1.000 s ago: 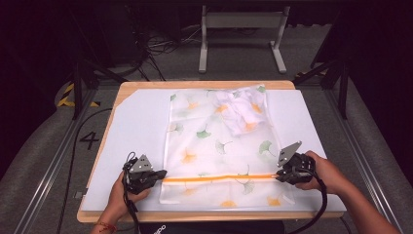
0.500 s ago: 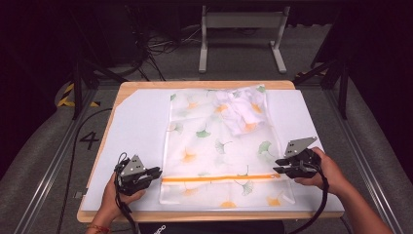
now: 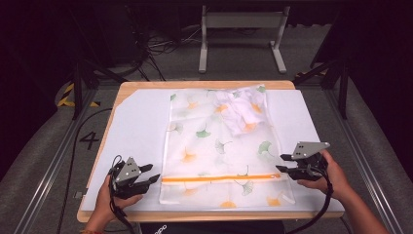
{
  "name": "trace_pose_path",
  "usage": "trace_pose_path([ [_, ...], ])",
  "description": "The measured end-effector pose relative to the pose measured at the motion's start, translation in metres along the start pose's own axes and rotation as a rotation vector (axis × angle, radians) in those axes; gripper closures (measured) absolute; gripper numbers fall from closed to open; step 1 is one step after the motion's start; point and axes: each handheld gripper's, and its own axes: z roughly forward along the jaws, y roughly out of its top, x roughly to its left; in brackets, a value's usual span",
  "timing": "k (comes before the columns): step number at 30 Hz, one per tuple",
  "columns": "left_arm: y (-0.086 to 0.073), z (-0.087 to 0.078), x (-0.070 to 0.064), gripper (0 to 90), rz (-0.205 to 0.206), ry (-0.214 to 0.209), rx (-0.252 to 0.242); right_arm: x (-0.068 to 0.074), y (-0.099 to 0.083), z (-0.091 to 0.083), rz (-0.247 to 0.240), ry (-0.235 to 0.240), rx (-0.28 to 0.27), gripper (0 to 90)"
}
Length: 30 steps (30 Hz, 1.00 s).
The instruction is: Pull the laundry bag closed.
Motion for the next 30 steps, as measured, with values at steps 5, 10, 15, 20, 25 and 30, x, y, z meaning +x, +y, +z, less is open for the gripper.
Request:
trace_pose_path([
  [5,0.001,-0.002,-0.003,43.2,0.007,0.03,0.015,0.003,-0.011,-0.003,0.011,-0.039,-0.034,47.4],
  [10,0.0,-0.001,-0.004,32.7,0.0,0.037,0.021,0.007,-0.021,-0.001,0.016,-0.057,-0.052,42.6],
  [15,-0.005,-0.002,-0.008,23.7,-0.006,0.039,0.009,0.01,-0.031,0.001,0.043,-0.053,-0.097,35.8],
  [20,-0.01,-0.008,-0.009,19.0,-0.023,0.042,-0.039,0.009,-0.041,0.004,0.079,-0.057,-0.13,28.9],
  [25,-0.017,-0.014,-0.006,16.2,-0.056,0.042,-0.097,0.011,-0.049,0.006,0.115,-0.067,-0.178,22.3],
  [30,-0.025,-0.013,-0.005,14.7,-0.079,0.028,-0.118,0.015,-0.053,0.008,0.11,-0.108,-0.186,18.4],
])
